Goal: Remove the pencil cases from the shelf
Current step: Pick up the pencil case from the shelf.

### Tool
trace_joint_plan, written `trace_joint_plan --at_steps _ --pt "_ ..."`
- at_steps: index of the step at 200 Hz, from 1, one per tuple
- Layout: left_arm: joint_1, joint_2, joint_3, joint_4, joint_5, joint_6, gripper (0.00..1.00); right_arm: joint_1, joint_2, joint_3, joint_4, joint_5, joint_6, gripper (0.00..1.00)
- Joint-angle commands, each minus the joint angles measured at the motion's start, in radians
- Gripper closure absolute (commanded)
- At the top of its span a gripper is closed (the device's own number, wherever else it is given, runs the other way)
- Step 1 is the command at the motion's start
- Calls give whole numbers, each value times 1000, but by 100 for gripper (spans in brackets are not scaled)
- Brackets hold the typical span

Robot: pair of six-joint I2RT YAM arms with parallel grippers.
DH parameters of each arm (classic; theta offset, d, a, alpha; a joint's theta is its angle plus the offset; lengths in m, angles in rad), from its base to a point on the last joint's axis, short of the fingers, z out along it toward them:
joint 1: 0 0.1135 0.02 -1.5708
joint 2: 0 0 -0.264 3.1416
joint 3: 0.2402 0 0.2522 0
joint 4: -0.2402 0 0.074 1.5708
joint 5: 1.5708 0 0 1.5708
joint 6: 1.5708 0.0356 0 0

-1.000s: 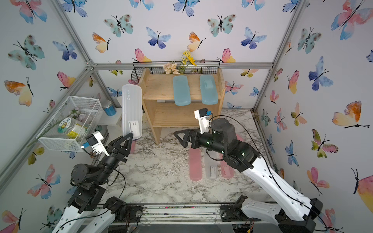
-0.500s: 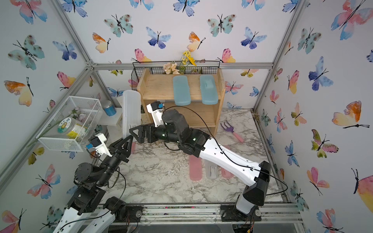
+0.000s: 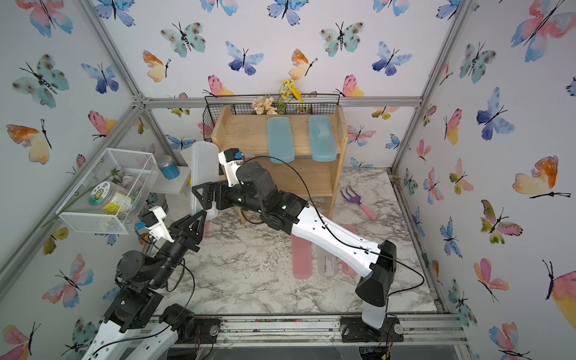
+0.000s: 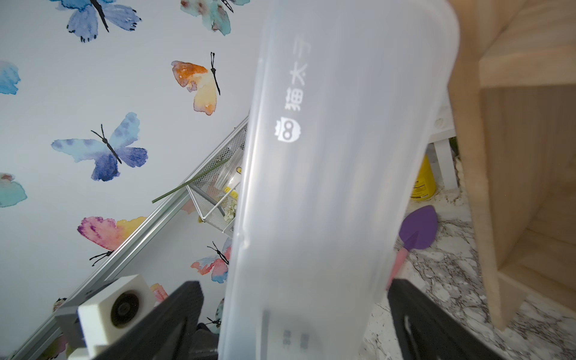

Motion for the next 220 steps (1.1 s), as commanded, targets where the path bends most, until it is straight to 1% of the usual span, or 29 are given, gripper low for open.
trace_joint_plan --at_steps 1,35,64,85,110,142,165,171,175,179,185,186,188,194,203,208,211,220 --pt "-4 -14 14 27 -22 -2 98 0 39 61 -18 27 -18 1" --pt "-4 -14 13 22 -22 2 98 1 87 123 -38 24 -20 1" --pt "-3 -16 11 15 -22 4 98 2 131 196 -111 49 -25 1" --pt "-4 -17 10 5 -31 6 98 2 131 187 -113 59 -19 1" --pt "-4 -17 8 -7 -40 7 95 1 126 181 -135 95 -16 2" --pt "-4 -16 8 -16 -51 13 93 1 132 193 -170 120 -13 10" --pt "-4 -16 10 -21 -56 16 89 2 142 206 -197 133 -10 17" --pt "-4 -16 10 -24 -60 16 85 1 141 206 -198 135 -10 19" --pt "-4 -16 11 -26 -62 16 79 1 140 204 -201 138 -10 20" --pt "-4 -17 10 -27 -65 16 70 0 137 200 -201 140 -10 21" --pt "-4 -17 10 -30 -68 16 55 1 132 193 -201 143 -10 23" --pt "-3 -17 11 -31 -69 16 53 1 132 193 -201 144 -10 23" --pt "-4 -17 11 -31 -70 16 47 1 130 191 -201 145 -10 24" --pt "-3 -19 10 -35 -75 16 33 0 124 182 -199 148 -10 25" --pt "-4 -22 11 -38 -79 14 16 0 110 166 -199 158 -12 25" --pt "-3 -24 10 -39 -84 13 8 0 102 156 -199 162 -14 25" --pt "-4 -25 11 -41 -84 12 1 1 96 146 -201 167 -15 25" --pt "-4 -30 12 -44 -90 10 1 1 74 120 -203 180 -23 25"
